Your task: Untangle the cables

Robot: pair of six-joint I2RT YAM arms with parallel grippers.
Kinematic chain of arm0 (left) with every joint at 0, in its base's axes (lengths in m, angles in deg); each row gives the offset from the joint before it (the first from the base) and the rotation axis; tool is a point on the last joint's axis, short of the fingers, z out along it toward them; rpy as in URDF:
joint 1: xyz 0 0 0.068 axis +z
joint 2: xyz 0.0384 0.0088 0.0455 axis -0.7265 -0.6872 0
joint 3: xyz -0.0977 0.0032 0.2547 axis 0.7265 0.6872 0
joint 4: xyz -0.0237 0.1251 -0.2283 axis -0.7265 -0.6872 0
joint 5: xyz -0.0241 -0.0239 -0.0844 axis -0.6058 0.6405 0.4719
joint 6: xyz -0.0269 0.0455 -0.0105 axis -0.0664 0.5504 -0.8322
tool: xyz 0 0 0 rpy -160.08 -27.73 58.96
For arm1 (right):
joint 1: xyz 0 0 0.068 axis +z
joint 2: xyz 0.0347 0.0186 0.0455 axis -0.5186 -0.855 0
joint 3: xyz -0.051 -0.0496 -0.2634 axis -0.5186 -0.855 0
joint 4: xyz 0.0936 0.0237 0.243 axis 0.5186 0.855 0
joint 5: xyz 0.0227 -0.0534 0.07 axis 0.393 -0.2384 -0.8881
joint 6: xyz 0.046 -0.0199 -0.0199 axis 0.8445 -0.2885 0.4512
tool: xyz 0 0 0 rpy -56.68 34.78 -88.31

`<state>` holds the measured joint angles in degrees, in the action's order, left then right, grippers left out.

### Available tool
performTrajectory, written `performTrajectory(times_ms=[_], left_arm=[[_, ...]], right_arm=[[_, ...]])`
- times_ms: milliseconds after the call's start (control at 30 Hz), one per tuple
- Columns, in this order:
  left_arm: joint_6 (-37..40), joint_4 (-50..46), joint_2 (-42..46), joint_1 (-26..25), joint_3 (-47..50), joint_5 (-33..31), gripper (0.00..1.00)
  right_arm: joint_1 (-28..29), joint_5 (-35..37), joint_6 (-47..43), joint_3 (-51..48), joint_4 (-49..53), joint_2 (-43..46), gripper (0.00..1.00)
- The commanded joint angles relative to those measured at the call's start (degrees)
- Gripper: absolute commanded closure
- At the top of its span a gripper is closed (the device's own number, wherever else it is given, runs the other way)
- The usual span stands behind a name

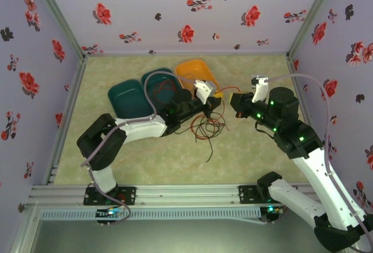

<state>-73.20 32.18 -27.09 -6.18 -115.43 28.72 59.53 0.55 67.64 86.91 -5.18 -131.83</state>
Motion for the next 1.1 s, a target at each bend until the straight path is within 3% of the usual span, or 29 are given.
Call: performTrajectory(times_ms=[0, 200, 400, 533, 800, 1067], left_arm=[[0.8, 2.5, 3.6, -0.3, 1.2, -2.8, 1.0], [2.4, -3.6, 8.5, -0.2, 1.6, -7.6, 1.0], [1.7, -8.2, 14.5, -0.2, 1.2, -8.2, 1.0], [1.5, -10.1, 17.2, -0.2, 1.0, -7.6, 1.0], [1.5, -10.7, 19.6, -0.2, 1.6, -6.1, 1.0], [1.7, -9.9, 20.7, -0.2, 2.5, -5.7, 1.0]], right_arm=[[0.3, 4.0, -1.2, 0.3, 0.6, 1.6, 0.66], [0.3, 5.6, -2.8, 1.9, 3.1, 2.3, 0.41], [0.3, 10.2, -4.4, 2.6, 3.8, 5.1, 0.27], [0.3, 15.3, -3.2, 1.6, 2.9, 7.1, 0.22], [0.3, 32.7, 2.3, -0.7, 7.1, 7.8, 0.17], [-0.7, 30.0, 6.9, 1.1, 13.6, -2.5, 0.16]])
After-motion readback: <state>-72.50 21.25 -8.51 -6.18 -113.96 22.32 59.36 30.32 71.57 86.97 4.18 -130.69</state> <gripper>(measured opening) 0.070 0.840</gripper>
